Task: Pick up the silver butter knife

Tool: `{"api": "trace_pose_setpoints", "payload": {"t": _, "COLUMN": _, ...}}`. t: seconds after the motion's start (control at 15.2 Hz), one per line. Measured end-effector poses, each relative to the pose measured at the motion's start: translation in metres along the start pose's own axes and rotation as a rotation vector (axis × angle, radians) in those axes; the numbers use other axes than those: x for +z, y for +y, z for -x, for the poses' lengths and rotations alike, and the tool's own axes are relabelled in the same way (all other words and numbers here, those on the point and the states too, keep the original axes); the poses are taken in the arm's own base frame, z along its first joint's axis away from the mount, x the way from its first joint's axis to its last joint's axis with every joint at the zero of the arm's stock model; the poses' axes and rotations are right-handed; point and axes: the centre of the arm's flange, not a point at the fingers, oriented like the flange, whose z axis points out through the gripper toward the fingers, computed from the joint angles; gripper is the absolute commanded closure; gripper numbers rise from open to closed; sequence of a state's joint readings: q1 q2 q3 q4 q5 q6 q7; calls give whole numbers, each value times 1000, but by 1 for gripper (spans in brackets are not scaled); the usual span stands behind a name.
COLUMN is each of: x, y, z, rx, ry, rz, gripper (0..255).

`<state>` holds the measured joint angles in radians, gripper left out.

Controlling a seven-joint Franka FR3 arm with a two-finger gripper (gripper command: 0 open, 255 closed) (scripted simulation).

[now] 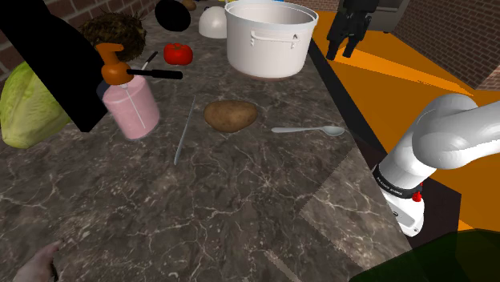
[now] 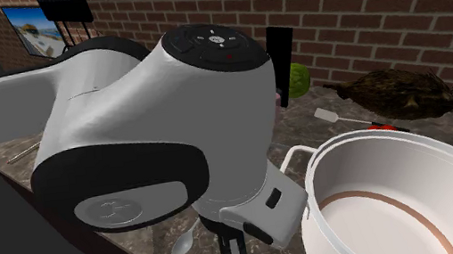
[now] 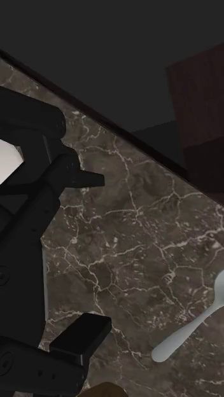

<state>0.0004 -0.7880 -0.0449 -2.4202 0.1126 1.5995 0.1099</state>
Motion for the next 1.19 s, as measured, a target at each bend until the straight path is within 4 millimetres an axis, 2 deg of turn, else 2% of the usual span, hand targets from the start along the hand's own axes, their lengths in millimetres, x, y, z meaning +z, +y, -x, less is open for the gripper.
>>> {"api": "trace_pose_setpoints", "payload": {"t": 0.13, "x": 2, "y": -6, "z": 1, "rx": 8, "ry": 1, "rz": 2, "gripper": 0}}
{"api": "trace_pose_setpoints", "payload": {"t": 0.33, "x": 12, "y": -37, "z": 1, "rx": 58, "ry": 4, "rz": 9, "gripper": 0}}
{"api": "trace_pose_setpoints", "payload": {"t": 0.86, "x": 44, "y": -140, "z": -8, "rx": 215, "ry": 15, "rz": 33, "gripper": 0}}
{"api": "trace_pose_setpoints", "payload": {"t": 0.99, "x": 46, "y": -165, "z": -14, "rx": 255, "ry": 18, "rz": 38, "gripper": 0}}
{"api": "trace_pose_setpoints", "payload": {"t": 1.19, "x": 60, "y": -205, "z": -26, "rx": 314, "ry": 22, "rz": 47, "gripper": 0}}
